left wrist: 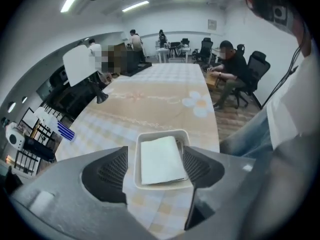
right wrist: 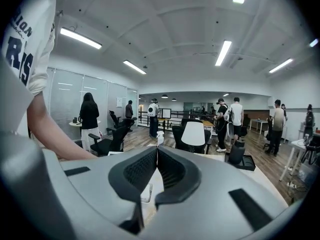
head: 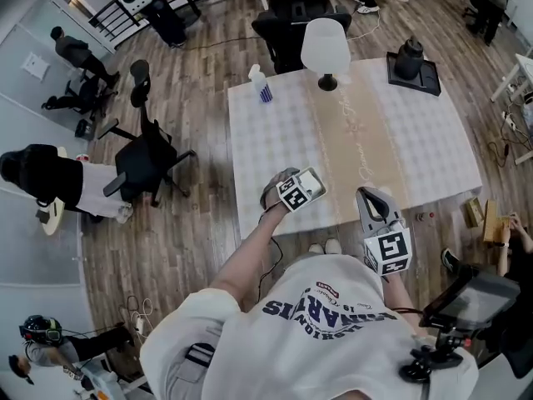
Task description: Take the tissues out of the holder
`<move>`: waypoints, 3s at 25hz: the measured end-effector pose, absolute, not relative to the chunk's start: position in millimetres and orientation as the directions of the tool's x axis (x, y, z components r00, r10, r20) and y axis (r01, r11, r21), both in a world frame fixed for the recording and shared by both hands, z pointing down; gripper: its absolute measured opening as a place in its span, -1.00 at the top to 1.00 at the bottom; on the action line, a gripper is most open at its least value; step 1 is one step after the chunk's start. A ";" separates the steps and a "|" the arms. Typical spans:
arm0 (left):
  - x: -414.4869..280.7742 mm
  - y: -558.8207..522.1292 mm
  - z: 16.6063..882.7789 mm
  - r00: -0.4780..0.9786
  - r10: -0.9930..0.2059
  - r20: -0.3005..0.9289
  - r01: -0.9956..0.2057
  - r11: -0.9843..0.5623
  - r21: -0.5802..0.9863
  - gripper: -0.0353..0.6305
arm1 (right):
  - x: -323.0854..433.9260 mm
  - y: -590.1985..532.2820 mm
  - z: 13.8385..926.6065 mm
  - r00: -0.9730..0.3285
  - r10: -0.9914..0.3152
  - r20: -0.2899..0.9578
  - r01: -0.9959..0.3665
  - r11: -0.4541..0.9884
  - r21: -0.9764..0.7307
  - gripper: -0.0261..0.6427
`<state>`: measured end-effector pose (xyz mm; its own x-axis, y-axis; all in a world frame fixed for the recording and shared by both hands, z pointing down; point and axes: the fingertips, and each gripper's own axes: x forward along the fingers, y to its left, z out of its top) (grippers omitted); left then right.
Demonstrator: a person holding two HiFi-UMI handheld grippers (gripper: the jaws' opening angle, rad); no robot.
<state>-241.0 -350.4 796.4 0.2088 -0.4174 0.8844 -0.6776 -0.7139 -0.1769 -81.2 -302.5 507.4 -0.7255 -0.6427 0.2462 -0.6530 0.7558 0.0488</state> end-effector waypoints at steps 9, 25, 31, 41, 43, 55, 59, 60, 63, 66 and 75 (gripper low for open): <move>-242.2 -344.8 872.3 0.171 -0.270 0.947 -0.663 -0.743 -0.092 -0.19 | -67.5 -300.1 514.0 -0.695 -0.669 0.263 -0.684 0.728 0.043 0.90; -240.1 -346.5 885.6 0.182 -0.186 0.966 -0.681 -0.732 -0.012 -0.07 | -60.1 -297.1 524.6 -0.676 -0.683 0.277 -0.702 0.711 0.039 0.90; -242.6 -343.8 882.8 0.176 -0.177 0.968 -0.681 -0.732 -0.011 -0.07 | -60.6 -295.1 524.9 -0.676 -0.682 0.280 -0.702 0.711 0.037 0.90; -243.4 -346.9 864.2 0.182 -0.171 0.968 -0.680 -0.733 -0.002 0.02 | -59.2 -298.7 519.8 -0.677 -0.684 0.271 -0.702 0.711 0.039 0.90; -245.1 -348.7 855.6 0.186 -0.183 0.965 -0.686 -0.728 -0.006 0.02 | -60.6 -298.4 519.8 -0.679 -0.683 0.269 -0.700 0.713 0.040 0.90; -226.5 -347.2 732.0 0.247 -0.296 0.923 -0.616 -0.783 -0.086 0.02 | -72.4 -305.5 514.8 -0.698 -0.664 0.268 -0.681 0.731 0.037 0.90; -208.3 -327.5 676.7 0.258 -0.333 0.907 -0.562 -0.816 -0.140 0.02 | -70.3 -302.8 512.7 -0.703 -0.664 0.255 -0.678 0.734 0.041 0.90; -206.2 -323.2 660.8 0.262 -0.349 0.900 -0.551 -0.819 -0.157 0.02 | -71.5 -303.3 510.9 -0.704 -0.664 0.252 -0.677 0.734 0.041 0.90; -202.6 -313.4 619.7 0.264 -0.390 0.882 -0.531 -0.822 -0.204 0.02 | -74.6 -306.9 506.9 -0.710 -0.660 0.247 -0.672 0.739 0.042 0.90; -199.2 -308.6 599.6 0.264 -0.408 0.874 -0.526 -0.821 -0.224 0.02 | -75.4 -310.1 507.9 -0.716 -0.653 0.246 -0.665 0.746 0.042 0.90; -198.4 -309.3 594.7 0.266 -0.416 0.869 -0.539 -0.812 -0.224 0.02 | -79.3 -311.1 504.6 -0.726 -0.642 0.244 -0.653 0.756 0.045 0.90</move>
